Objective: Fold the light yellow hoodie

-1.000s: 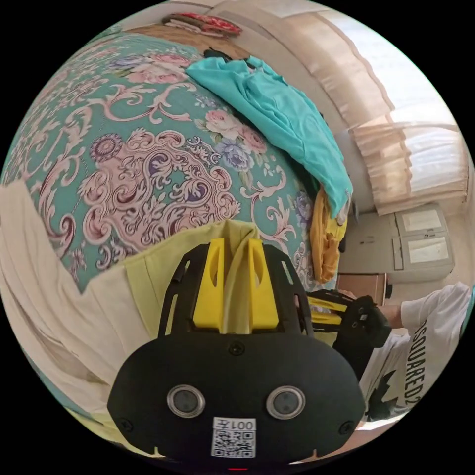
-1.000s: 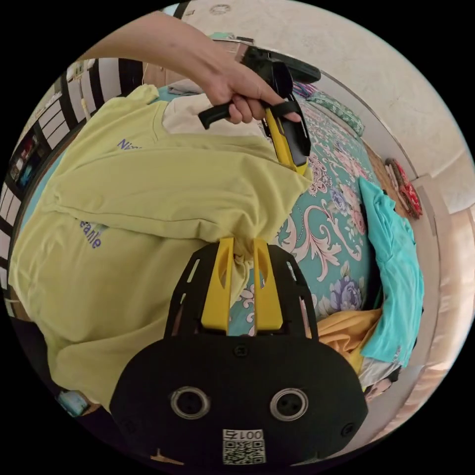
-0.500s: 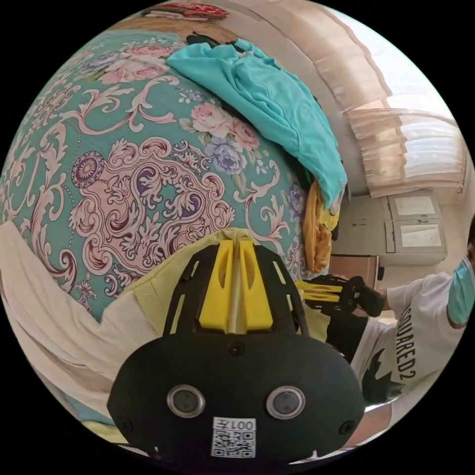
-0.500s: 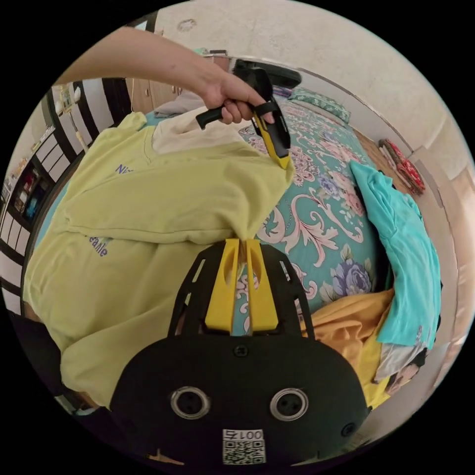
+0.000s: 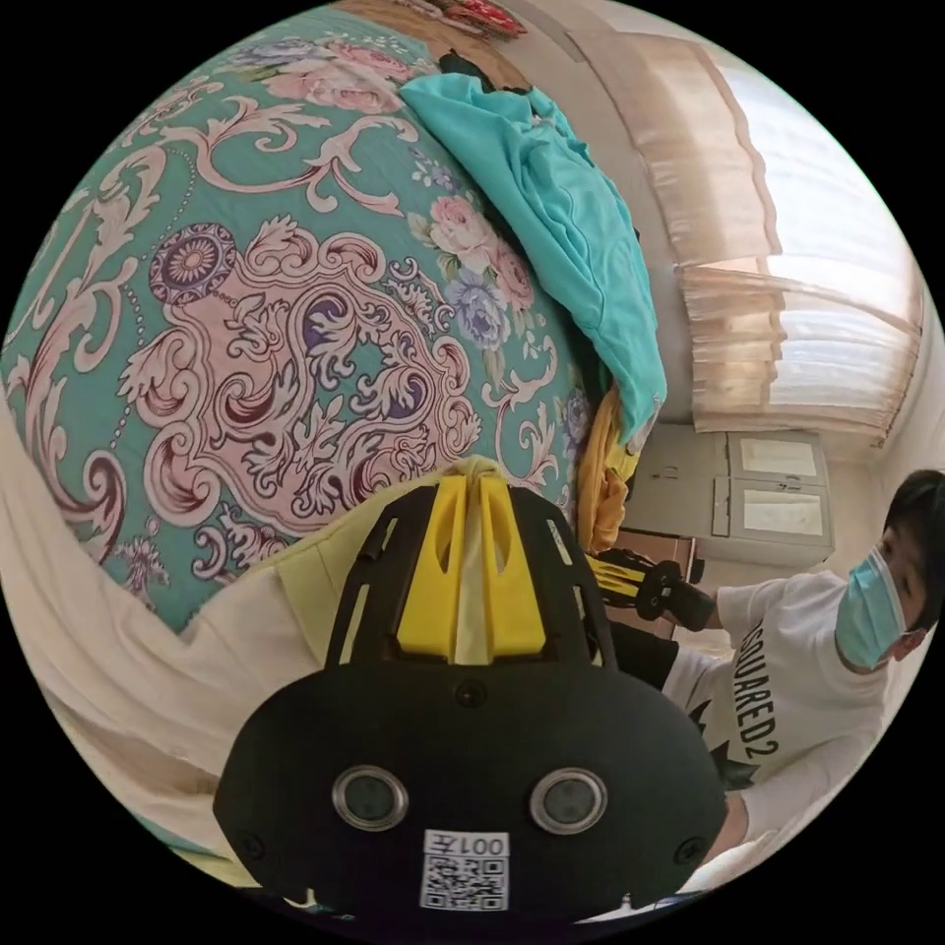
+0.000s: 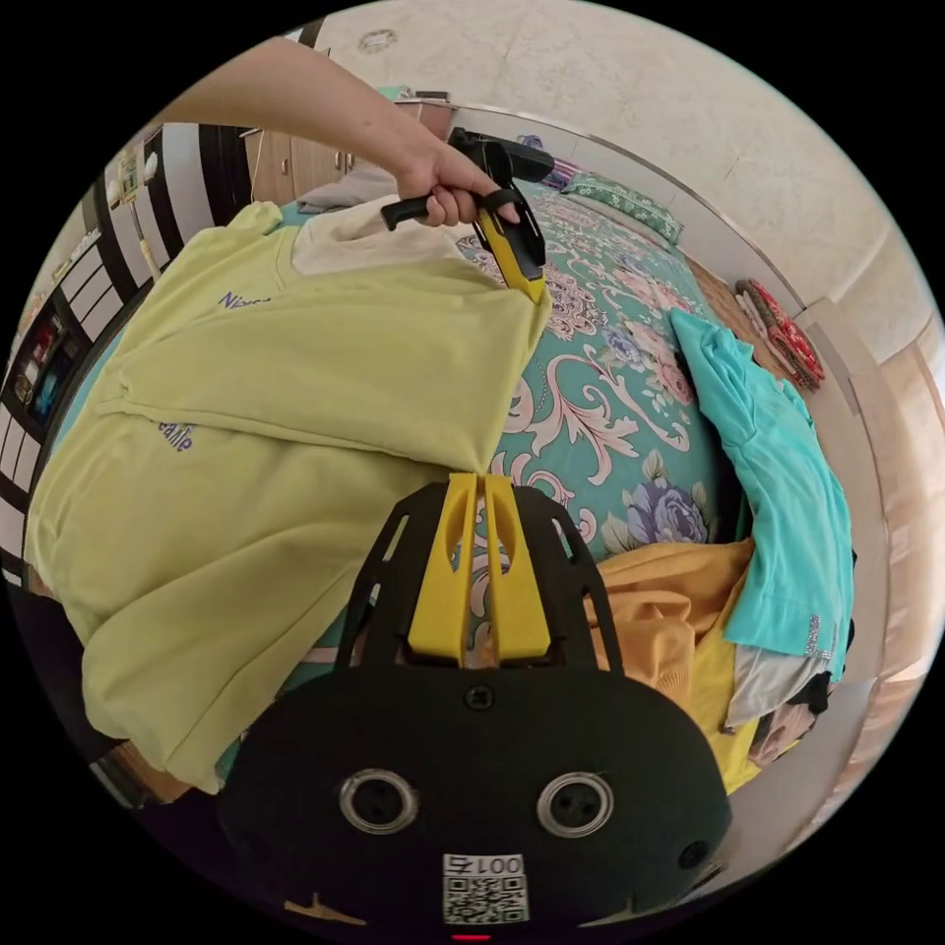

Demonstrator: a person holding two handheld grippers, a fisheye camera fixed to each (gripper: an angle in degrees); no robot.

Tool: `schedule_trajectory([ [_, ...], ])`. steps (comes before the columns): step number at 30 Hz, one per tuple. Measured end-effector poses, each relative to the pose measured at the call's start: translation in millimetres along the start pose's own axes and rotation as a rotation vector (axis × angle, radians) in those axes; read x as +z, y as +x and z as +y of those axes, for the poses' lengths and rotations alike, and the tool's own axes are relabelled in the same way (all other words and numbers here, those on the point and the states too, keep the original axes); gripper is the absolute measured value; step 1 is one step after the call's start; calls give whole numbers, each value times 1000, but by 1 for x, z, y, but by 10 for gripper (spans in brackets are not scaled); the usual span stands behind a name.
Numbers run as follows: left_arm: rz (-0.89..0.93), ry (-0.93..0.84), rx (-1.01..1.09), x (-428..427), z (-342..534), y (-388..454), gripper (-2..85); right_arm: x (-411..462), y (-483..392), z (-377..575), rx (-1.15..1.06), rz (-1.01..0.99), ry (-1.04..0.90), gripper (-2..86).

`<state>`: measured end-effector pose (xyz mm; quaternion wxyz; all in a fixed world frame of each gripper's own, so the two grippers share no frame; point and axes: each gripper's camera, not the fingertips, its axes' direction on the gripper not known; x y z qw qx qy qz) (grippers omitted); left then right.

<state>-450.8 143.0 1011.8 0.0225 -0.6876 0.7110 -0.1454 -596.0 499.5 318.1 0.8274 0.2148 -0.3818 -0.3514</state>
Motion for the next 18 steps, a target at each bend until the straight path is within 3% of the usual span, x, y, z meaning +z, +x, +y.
schedule_trajectory([
  [3, -116, 100, -17, -24, 3, 19, -8, -18, 11, -3, -10, -54, -10, 8],
  [6, 3, 165, -2, -39, -5, 25, -8, -30, 9, -4, -42, -64, -6, 11],
  [12, -108, -116, 90, 16, -33, 54, 11, -31, 7, -7, -64, -37, -47, 35],
  [18, -150, -119, 112, 34, -38, 68, 42, -28, 12, -15, -25, -123, -75, 89],
])
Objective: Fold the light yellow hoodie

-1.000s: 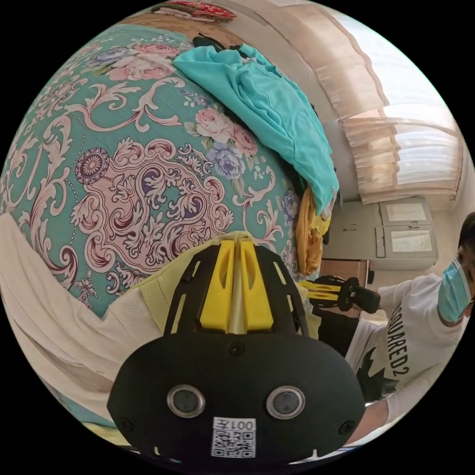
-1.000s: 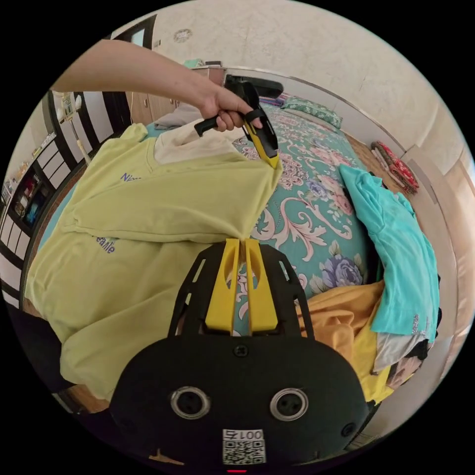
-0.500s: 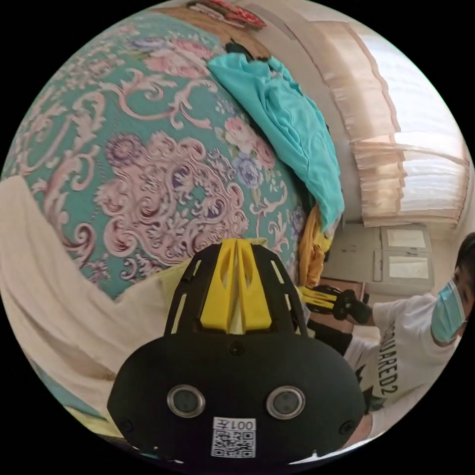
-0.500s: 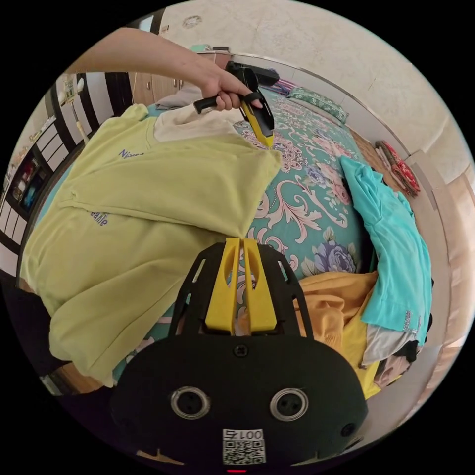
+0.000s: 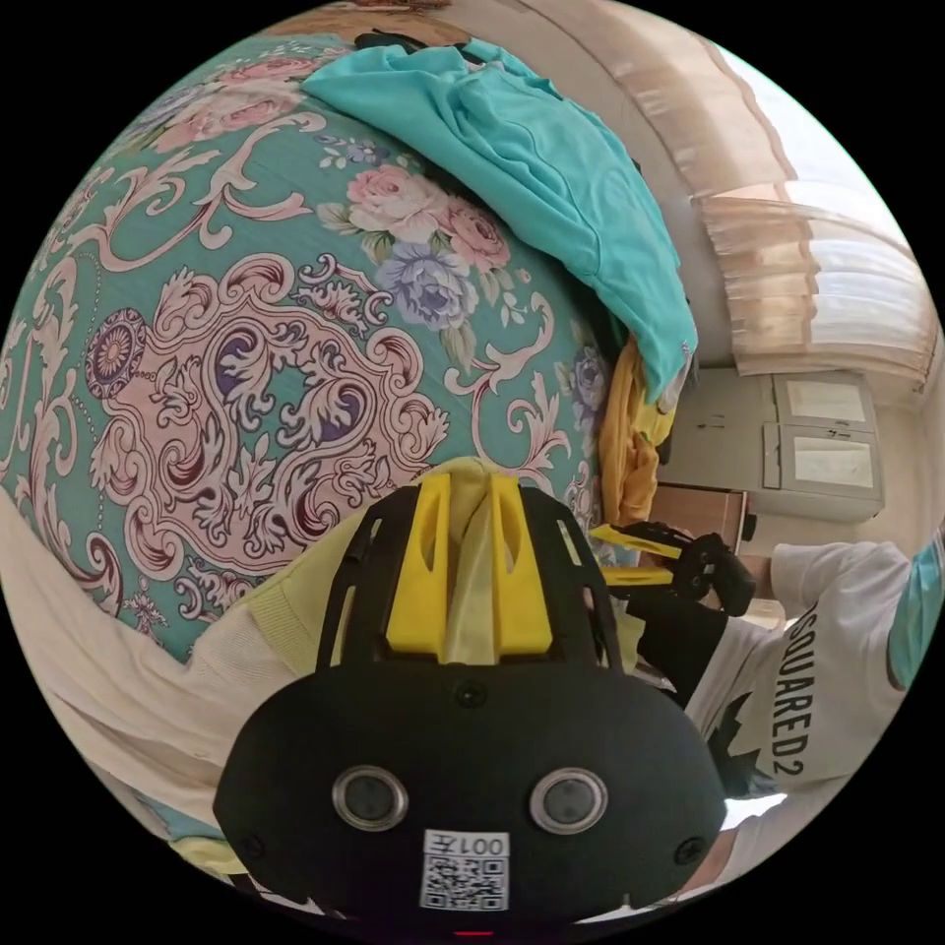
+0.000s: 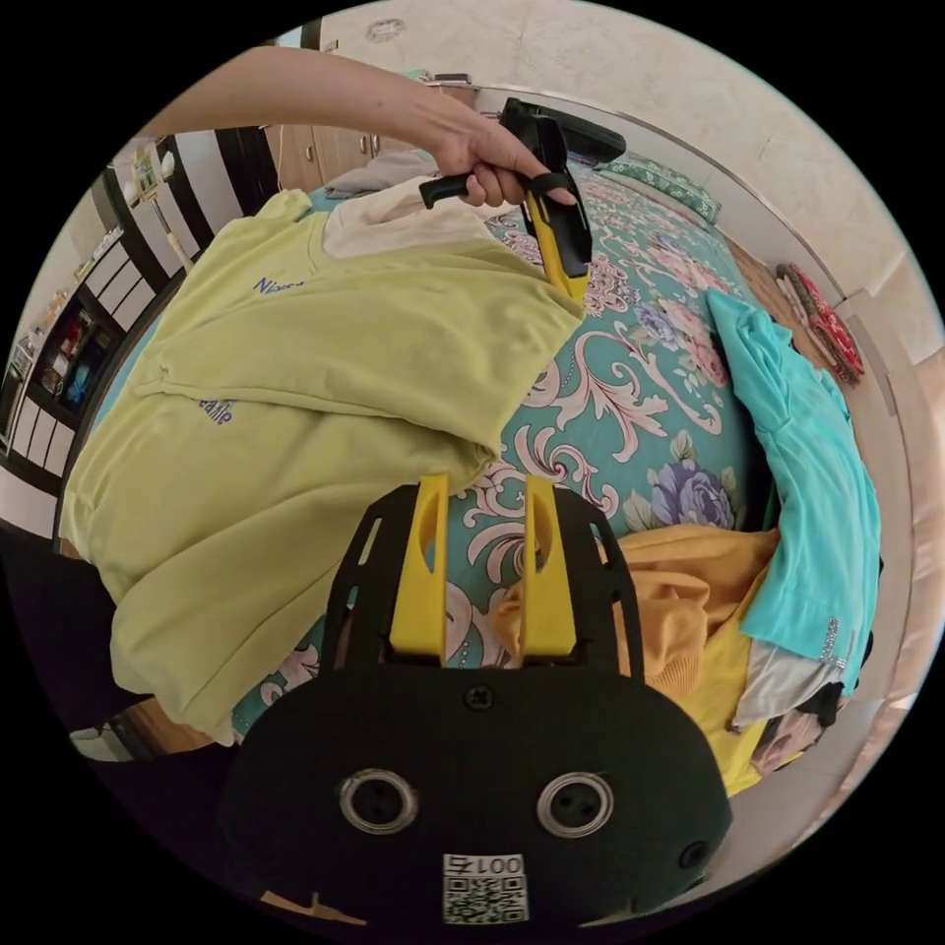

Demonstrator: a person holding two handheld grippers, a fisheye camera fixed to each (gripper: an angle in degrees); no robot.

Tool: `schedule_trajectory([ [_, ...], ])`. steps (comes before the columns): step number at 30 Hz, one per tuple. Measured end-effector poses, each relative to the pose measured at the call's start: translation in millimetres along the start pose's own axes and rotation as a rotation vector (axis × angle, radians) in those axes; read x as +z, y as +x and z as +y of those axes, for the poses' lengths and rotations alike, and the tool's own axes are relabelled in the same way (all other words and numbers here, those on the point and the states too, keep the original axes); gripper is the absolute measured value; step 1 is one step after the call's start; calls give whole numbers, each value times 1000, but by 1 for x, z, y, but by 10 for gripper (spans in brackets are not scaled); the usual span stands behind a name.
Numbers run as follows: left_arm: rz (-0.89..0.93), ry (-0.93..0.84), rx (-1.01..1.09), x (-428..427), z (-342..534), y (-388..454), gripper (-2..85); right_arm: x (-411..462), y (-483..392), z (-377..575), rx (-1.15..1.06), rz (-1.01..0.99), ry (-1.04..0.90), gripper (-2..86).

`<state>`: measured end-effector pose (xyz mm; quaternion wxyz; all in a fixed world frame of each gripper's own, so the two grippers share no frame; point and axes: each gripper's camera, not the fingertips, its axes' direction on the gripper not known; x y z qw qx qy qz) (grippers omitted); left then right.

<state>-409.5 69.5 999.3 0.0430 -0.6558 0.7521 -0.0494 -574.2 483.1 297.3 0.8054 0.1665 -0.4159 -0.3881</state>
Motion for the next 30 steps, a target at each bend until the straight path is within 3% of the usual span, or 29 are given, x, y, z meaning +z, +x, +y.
schedule_trajectory([
  [3, 50, 19, -2, -1, 1, 1, 56, 2, -6, -11, -4, -3, 15, 78],
  [8, -48, -23, -6, 21, -1, 3, 11, 1, -12, -22, 61, -2, 26, 44],
  [15, -276, 57, -3, 33, 1, 15, -8, -19, -18, -12, 122, -21, 71, 23],
  [19, -230, 195, -96, 26, 9, -5, -9, -27, -32, -16, 127, 72, 110, 19],
  [26, -121, 270, -163, 45, 29, -56, 23, 7, -55, -19, 104, 86, 37, 15],
  [30, -188, 308, -139, 29, 71, -59, 52, -14, -74, -2, 99, 142, 35, 10],
])
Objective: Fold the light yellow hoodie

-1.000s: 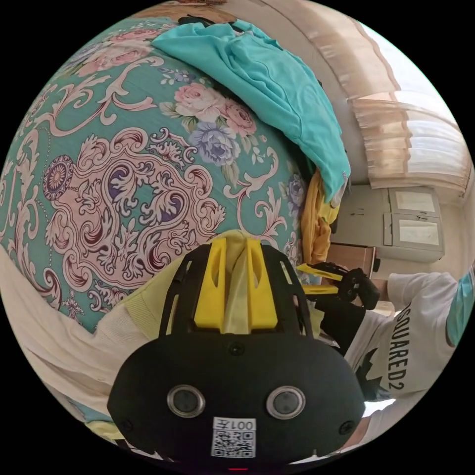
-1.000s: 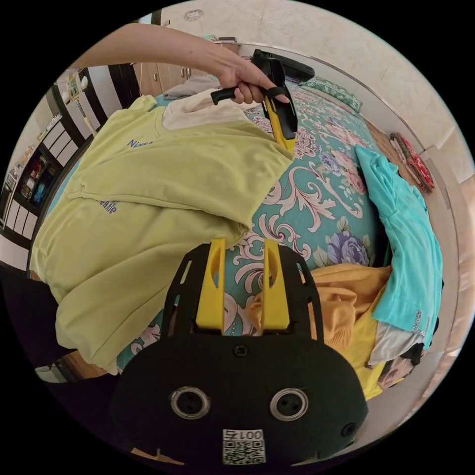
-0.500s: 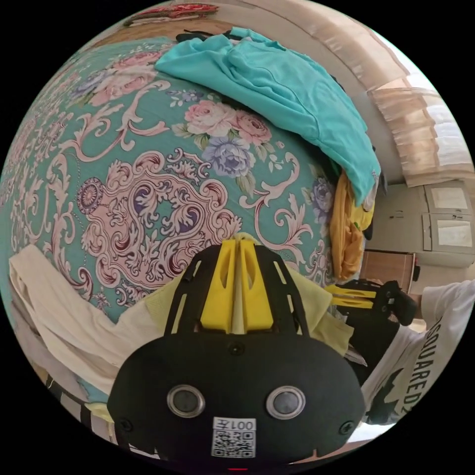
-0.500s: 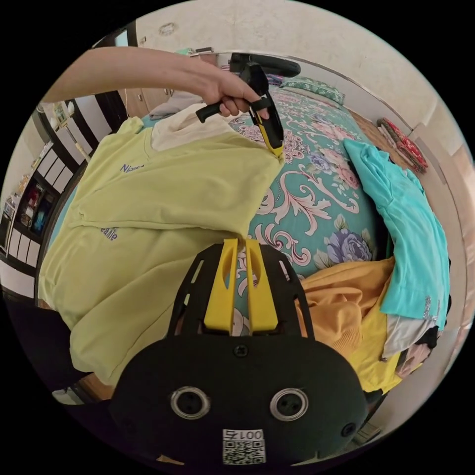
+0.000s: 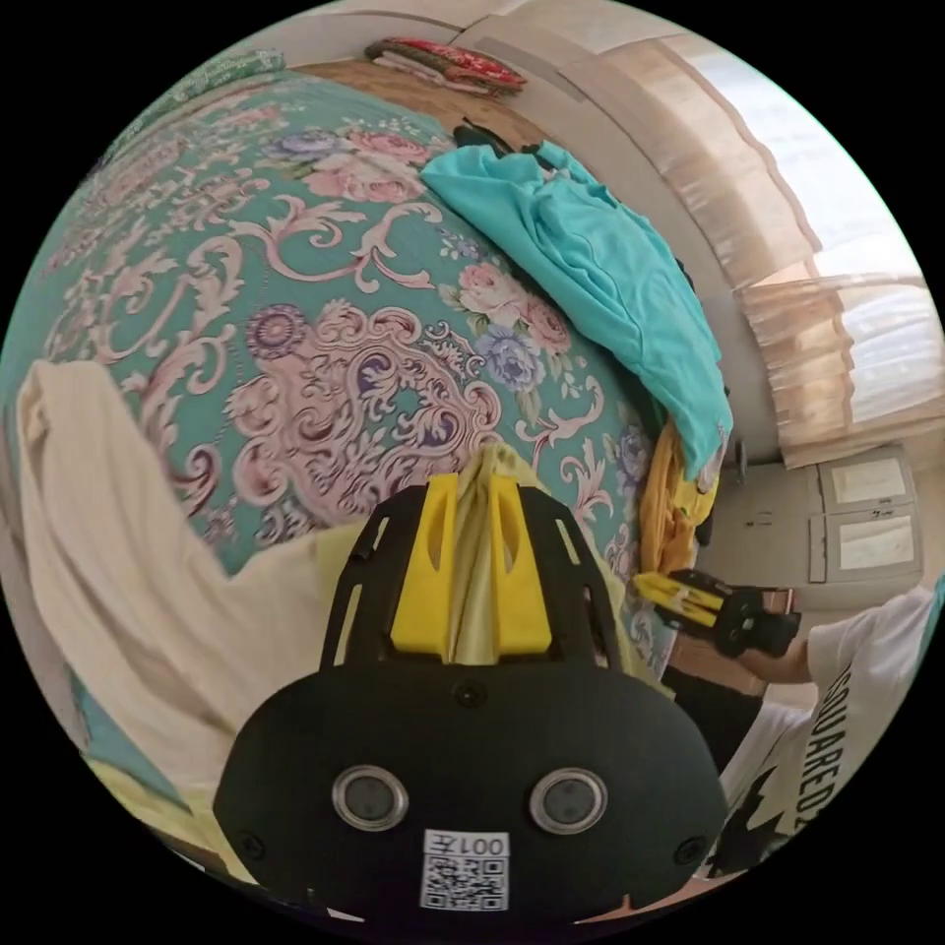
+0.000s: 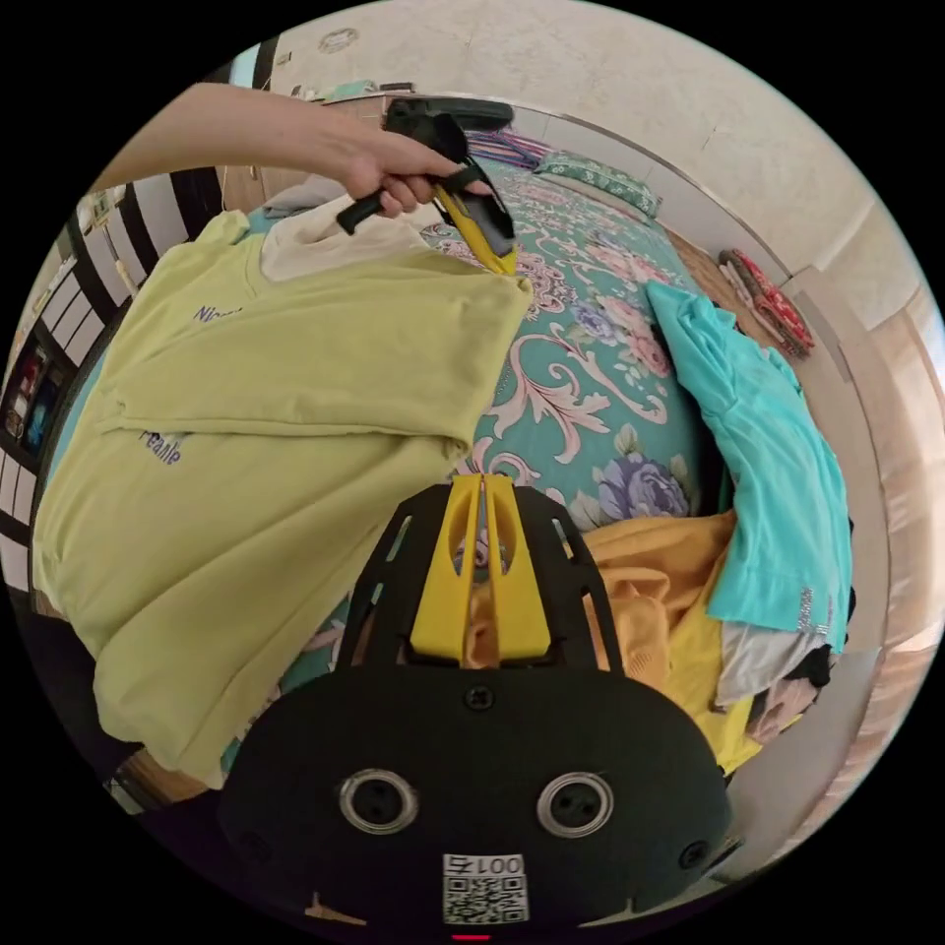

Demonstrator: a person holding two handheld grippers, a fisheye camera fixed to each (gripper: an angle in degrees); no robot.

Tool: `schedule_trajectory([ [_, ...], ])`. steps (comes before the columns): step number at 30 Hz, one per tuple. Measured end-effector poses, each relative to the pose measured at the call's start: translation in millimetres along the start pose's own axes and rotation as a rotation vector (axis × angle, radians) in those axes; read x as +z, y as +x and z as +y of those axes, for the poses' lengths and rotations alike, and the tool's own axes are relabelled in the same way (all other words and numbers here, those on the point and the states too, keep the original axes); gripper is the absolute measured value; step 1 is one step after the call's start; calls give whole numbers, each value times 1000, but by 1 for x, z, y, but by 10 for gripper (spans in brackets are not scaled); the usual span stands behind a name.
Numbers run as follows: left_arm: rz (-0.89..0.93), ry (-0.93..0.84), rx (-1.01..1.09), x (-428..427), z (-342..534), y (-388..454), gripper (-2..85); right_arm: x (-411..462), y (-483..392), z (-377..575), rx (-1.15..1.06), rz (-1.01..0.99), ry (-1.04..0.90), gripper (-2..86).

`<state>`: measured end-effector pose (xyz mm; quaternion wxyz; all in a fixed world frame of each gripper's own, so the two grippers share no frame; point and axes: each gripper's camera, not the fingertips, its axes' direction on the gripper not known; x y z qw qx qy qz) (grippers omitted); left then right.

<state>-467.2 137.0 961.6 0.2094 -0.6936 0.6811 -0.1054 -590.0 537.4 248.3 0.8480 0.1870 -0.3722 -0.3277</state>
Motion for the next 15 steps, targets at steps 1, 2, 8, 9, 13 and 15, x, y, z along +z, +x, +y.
schedule_trajectory([
  [1, -36, 21, 15, -15, 20, -4, 51, -11, -4, 6, -4, -15, 4, 9],
  [2, -64, 33, 21, -30, 45, -10, 53, -23, -8, 10, -11, -73, 15, 9],
  [8, -71, -54, -58, -62, 213, -43, 63, -78, -99, 6, -151, -356, 92, 22],
  [9, -63, -69, -78, -61, 229, -48, 63, -80, -115, 4, -179, -355, 95, 27],
  [13, -9, -111, -185, -43, 313, -80, 60, -79, -238, -6, -419, -320, 136, 78],
  [15, -29, -120, -212, -36, 330, -96, 54, -73, -291, -9, -538, -315, 147, 76],
])
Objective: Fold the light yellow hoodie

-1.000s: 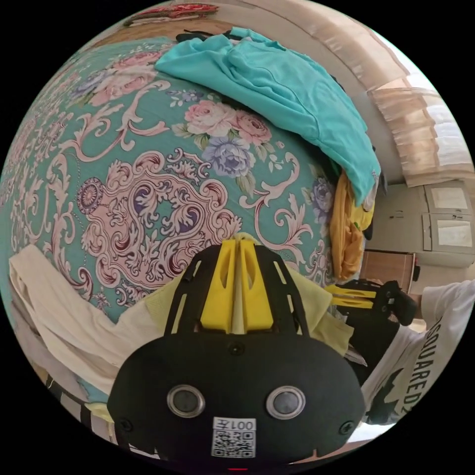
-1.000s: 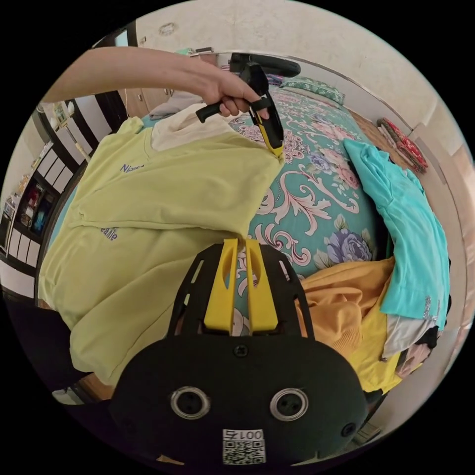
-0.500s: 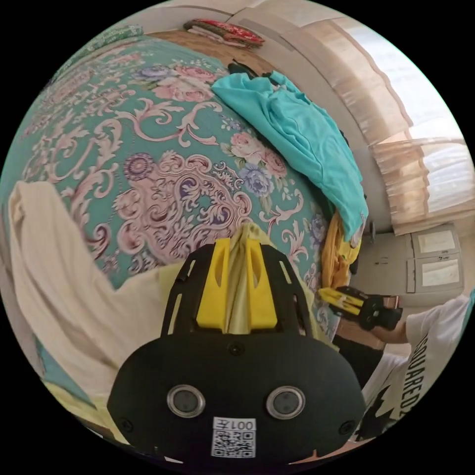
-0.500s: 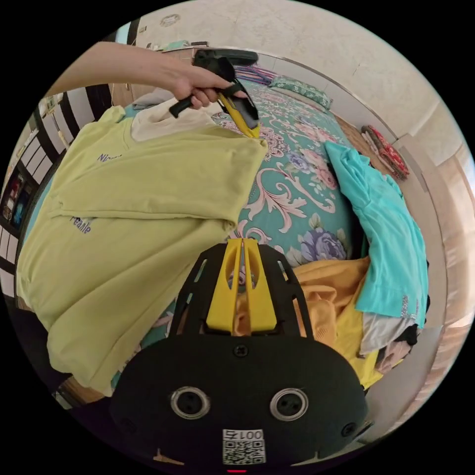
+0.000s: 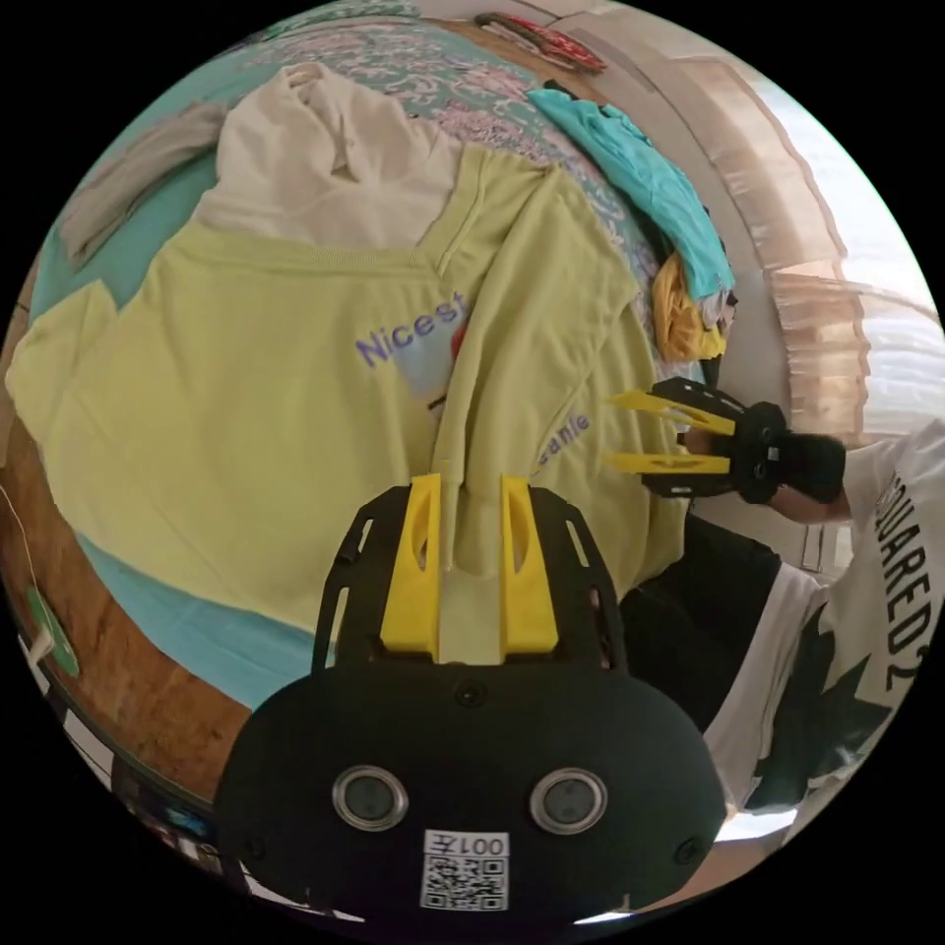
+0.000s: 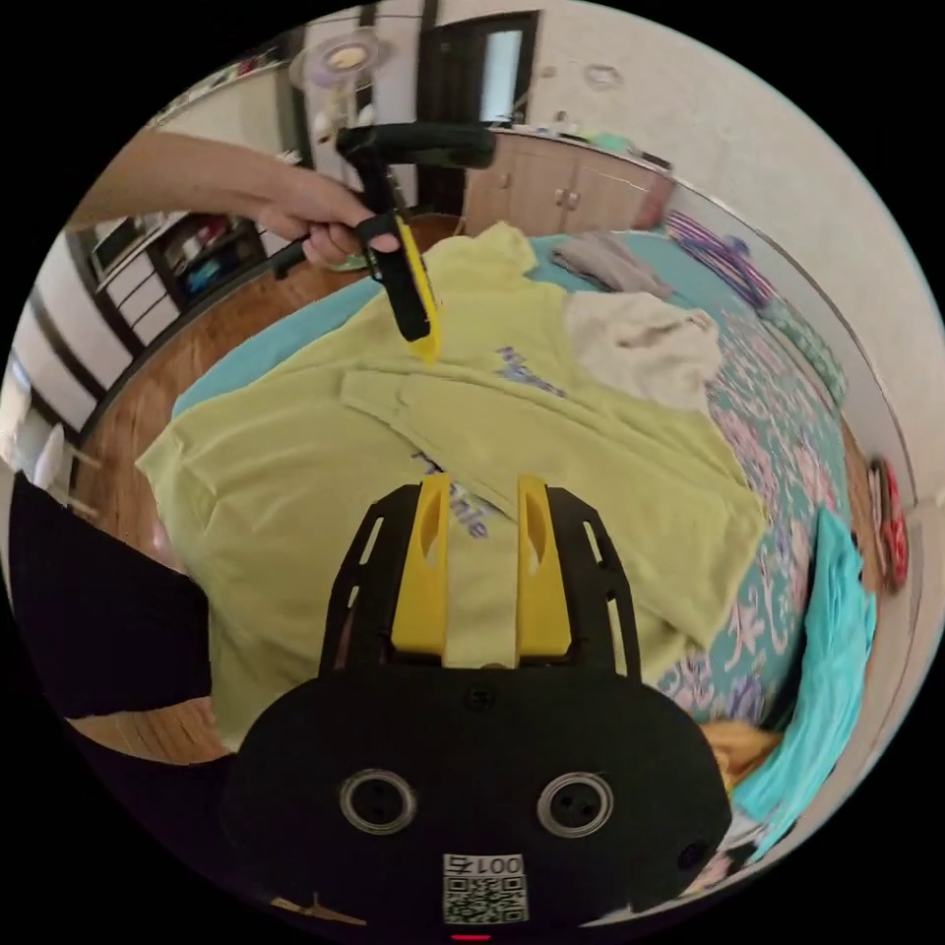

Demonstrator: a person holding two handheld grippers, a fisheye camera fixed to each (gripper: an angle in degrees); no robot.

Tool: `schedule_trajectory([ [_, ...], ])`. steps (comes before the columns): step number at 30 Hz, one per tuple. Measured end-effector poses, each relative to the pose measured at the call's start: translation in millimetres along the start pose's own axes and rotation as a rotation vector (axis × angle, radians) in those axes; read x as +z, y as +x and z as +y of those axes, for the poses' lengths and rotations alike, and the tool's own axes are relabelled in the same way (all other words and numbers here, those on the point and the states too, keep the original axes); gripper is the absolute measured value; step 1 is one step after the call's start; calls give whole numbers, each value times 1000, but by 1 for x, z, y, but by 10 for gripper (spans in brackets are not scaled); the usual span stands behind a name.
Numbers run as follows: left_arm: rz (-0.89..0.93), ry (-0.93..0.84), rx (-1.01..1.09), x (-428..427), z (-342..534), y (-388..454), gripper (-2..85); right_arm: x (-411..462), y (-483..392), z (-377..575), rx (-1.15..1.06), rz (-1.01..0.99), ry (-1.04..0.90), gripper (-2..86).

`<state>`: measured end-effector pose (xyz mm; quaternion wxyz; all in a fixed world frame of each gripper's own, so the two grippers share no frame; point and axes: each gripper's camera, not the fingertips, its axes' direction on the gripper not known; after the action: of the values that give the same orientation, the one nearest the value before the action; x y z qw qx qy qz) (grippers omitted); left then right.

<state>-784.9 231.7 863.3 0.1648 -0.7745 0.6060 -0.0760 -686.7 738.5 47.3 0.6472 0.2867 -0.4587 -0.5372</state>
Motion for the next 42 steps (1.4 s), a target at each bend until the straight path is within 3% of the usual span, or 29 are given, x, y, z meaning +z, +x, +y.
schedule_trajectory([
  [4, -135, -55, 5, 19, 5, -43, 22, 52, -77, -44, -215, 80, -38, 71],
  [8, -89, 0, 21, 7, 5, -92, -5, 89, -125, -65, -323, 149, -110, 30],
  [17, 281, 78, 34, 1, 0, -229, -10, 39, -152, -65, -266, 193, -29, 8],
  [22, 240, -4, -18, 27, -3, -293, -10, 66, -159, -73, -255, 173, -108, 7],
  [25, 277, 36, -74, 39, 2, -334, -9, 76, -157, -85, -243, 172, -149, 6],
  [28, 249, 101, -148, 42, 10, -375, -9, 59, -136, -87, -159, 118, -173, 9],
  [34, 75, 239, -227, 30, 40, -415, 8, -44, -46, -16, 301, 42, -248, 39],
  [37, 28, 229, -146, 46, 50, -395, 12, -81, -31, 37, 394, 55, -352, 95],
  [42, 100, 89, 79, 133, 43, -335, 23, -84, -30, 77, 420, -123, -437, 166],
])
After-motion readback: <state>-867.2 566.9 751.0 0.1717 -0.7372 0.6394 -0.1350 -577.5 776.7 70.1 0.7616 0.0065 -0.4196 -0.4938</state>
